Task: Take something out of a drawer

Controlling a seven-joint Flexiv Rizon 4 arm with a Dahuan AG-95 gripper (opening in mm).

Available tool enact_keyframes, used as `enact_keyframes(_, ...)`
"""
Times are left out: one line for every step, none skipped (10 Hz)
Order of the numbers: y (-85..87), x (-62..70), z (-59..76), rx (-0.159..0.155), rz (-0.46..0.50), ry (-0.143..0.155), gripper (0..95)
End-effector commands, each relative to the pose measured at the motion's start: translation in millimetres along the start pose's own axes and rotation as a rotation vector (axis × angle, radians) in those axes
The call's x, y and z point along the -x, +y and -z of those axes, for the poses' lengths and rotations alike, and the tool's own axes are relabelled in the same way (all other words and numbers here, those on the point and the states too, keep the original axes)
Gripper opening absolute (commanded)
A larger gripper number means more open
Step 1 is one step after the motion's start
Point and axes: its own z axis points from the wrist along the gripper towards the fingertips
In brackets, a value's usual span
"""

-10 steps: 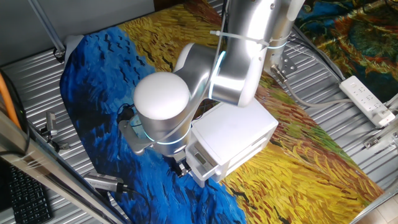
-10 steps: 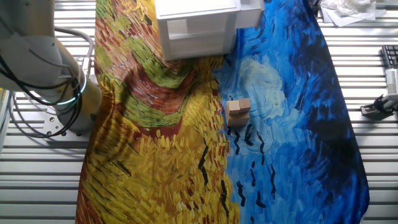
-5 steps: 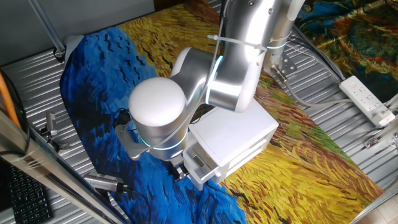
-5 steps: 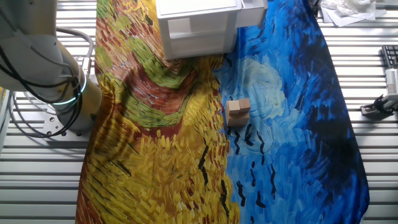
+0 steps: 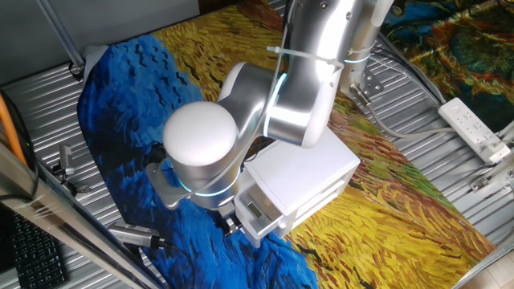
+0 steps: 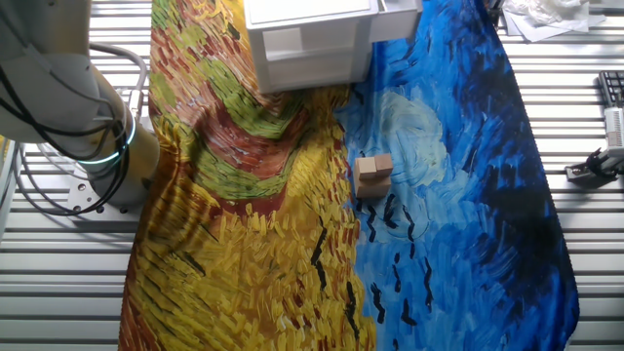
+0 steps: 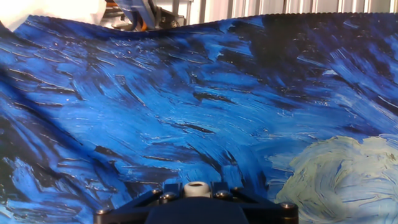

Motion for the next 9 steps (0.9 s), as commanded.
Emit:
enact_keyframes(1.4, 1.6, 1.3, 0.0, -0.003, 0.003, 0.0)
enact_keyframes(2.0, 2.8, 1.4, 0.0, -0.003, 0.004, 0.0)
enact_keyframes(2.8, 4.9, 0.9, -0.002, -0.003, 0.006, 0.0)
enact_keyframes(3.4, 6.3, 0.4, -0.001, 0.0, 0.005, 0.0)
enact_keyframes(3.7, 6.9, 0.4, -0.003, 0.005, 0.006, 0.0)
enact_keyframes(4.2, 8.1, 0.5, -0.006, 0.016, 0.005, 0.0)
enact_keyframes(5.1, 9.6, 0.8, -0.007, 0.028, 0.006, 0.0)
enact_keyframes(6.0, 11.3, 0.8, -0.008, 0.04, 0.006, 0.0)
enact_keyframes(7.0, 12.9, 1.1, -0.008, 0.046, 0.005, 0.0)
